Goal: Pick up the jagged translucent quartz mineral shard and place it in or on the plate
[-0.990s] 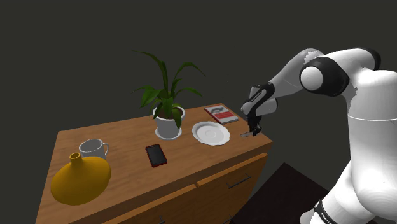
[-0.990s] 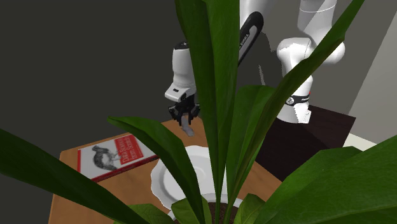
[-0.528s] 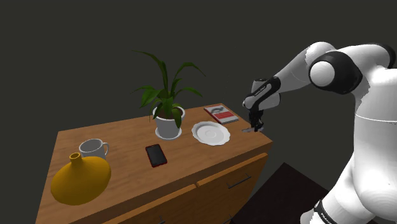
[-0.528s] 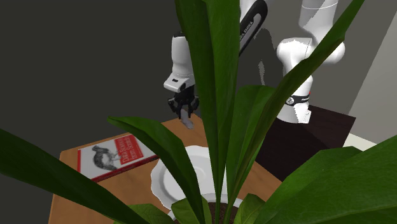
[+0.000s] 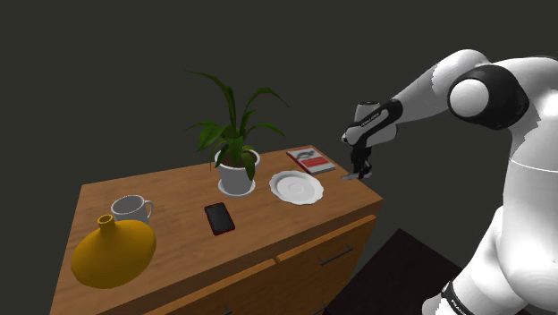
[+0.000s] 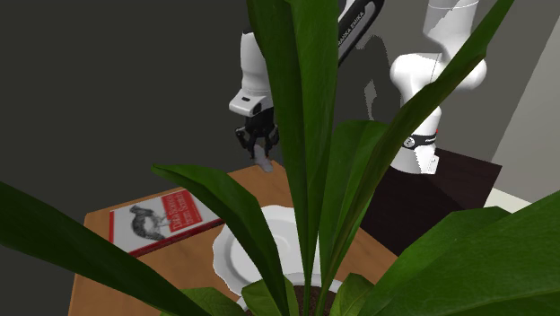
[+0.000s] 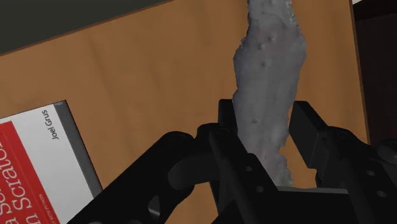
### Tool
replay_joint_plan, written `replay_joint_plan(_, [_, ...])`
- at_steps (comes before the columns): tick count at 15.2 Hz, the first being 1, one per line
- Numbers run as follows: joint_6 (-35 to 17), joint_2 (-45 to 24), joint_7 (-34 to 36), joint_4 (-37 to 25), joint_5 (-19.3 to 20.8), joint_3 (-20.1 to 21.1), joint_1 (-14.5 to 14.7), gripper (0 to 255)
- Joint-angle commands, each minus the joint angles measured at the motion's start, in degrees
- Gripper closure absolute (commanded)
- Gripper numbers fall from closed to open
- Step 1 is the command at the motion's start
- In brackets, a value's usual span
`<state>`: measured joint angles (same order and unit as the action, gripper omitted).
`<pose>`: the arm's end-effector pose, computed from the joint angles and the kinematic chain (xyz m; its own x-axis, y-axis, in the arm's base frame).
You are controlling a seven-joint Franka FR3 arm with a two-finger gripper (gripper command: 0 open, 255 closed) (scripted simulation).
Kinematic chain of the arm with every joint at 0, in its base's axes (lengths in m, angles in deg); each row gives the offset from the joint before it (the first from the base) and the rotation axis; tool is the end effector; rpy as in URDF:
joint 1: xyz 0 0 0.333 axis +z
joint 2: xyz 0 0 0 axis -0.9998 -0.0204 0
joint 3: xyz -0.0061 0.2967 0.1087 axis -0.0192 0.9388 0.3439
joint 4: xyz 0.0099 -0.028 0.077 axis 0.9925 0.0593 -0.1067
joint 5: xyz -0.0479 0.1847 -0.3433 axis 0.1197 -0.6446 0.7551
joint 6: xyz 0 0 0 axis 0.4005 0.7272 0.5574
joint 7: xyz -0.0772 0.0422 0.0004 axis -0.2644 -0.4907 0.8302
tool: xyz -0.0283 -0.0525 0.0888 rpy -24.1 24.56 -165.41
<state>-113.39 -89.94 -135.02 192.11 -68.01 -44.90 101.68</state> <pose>0.5158 -0.2413 0.2747 0.4567 0.8648 -0.2086 0.8844 -0.4667 0.0014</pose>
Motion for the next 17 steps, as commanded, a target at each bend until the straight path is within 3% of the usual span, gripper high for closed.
replay_joint_plan(1, [1.2, 0.0, 2.0, -0.8, 0.2, 0.4, 1.5, 255])
replay_joint_plan(9, [6.7, -4.2, 10.2, -8.7, -1.8, 4.3, 6.7, 255])
replay_joint_plan(17, [13.8, -11.2, 16.9, -21.3, -4.5, 8.1, 9.9, 255])
